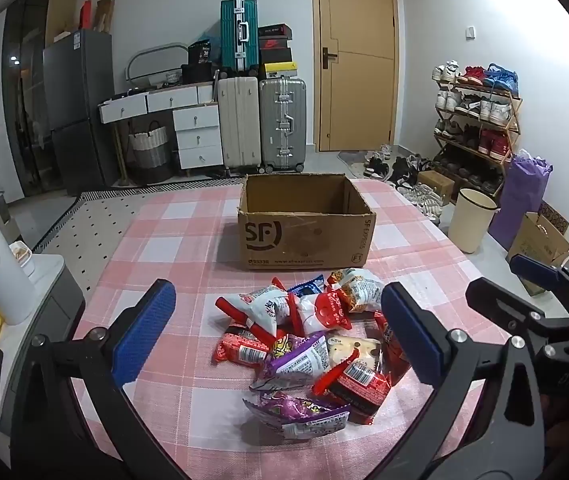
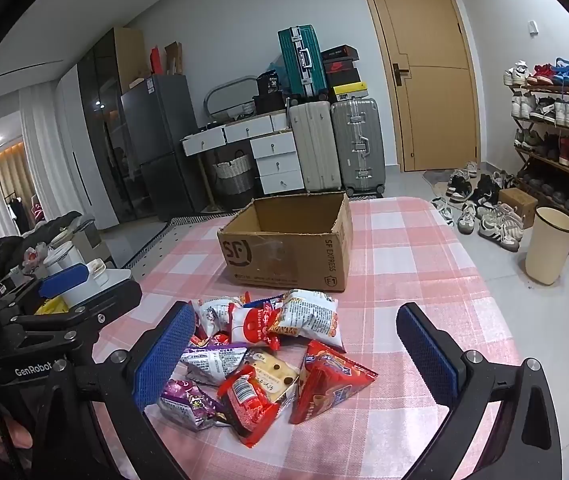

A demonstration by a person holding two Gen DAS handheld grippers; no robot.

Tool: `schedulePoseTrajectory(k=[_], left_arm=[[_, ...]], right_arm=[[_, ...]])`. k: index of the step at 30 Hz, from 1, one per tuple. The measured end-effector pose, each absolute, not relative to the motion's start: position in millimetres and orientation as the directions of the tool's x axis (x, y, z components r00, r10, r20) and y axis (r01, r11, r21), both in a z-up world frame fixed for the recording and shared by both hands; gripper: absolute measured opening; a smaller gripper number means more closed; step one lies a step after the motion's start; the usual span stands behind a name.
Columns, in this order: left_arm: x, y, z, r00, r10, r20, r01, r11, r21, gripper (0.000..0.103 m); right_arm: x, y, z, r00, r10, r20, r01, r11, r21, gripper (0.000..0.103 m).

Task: Organize snacks

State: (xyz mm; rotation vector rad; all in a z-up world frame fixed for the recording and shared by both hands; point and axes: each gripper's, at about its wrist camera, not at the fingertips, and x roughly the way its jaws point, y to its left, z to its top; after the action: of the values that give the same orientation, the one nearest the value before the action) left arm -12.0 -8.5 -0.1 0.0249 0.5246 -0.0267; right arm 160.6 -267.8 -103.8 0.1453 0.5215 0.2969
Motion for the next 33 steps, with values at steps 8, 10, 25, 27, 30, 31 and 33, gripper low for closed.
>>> schedulePoseTrajectory(k=[8, 10, 25, 27, 30, 31, 33], left_arm=[[-14.0, -7.5, 0.8, 0.864, -0.022, -0.503, 0.033, 0.999, 0.013, 0.103], [-15.0, -7.0, 1.3, 0.868, -0.022, -0.496, 0.032, 0.999, 0.011, 0.103], [-16.3, -6.2, 0.9, 0.867, -0.025, -0.498, 0.032, 0.999, 0.005, 0.103], [-15.9, -6.5, 0.8, 0.866, -0.026, -0.499, 0.033, 0.999, 0.005, 0.103], [-16.2, -6.8, 0.7, 0.866, -0.026, -0.499, 0.033, 0.999, 0.006, 0.103], [-16.9, -7.2, 0.5, 0.866, -0.027, -0.500, 0.034, 0.999, 0.005, 0.103], [-16.9, -6.9, -0.4, 0.865, -0.029, -0.501, 0.035, 0.999, 0.003, 0.103]], right_arm=[[160.9, -267.2, -104.8, 0.826, 0.316, -0.466, -0.245, 0.947, 0.209, 0.102], [160.6, -268.2, -103.4, 0.824, 0.318, -0.468, -0.245, 0.946, 0.211, 0.102], [162.3, -265.7, -111.2, 0.824, 0.315, -0.472, -0.236, 0.947, 0.219, 0.102], [163.2, -266.6, -112.4, 0.823, 0.316, -0.471, -0.237, 0.946, 0.220, 0.102], [164.2, -267.7, -113.9, 0.824, 0.317, -0.470, -0.236, 0.945, 0.224, 0.102], [165.6, -267.8, -114.4, 0.823, 0.315, -0.473, -0.236, 0.947, 0.219, 0.102], [165.8, -267.7, -116.0, 0.823, 0.311, -0.476, -0.236, 0.948, 0.212, 0.102]])
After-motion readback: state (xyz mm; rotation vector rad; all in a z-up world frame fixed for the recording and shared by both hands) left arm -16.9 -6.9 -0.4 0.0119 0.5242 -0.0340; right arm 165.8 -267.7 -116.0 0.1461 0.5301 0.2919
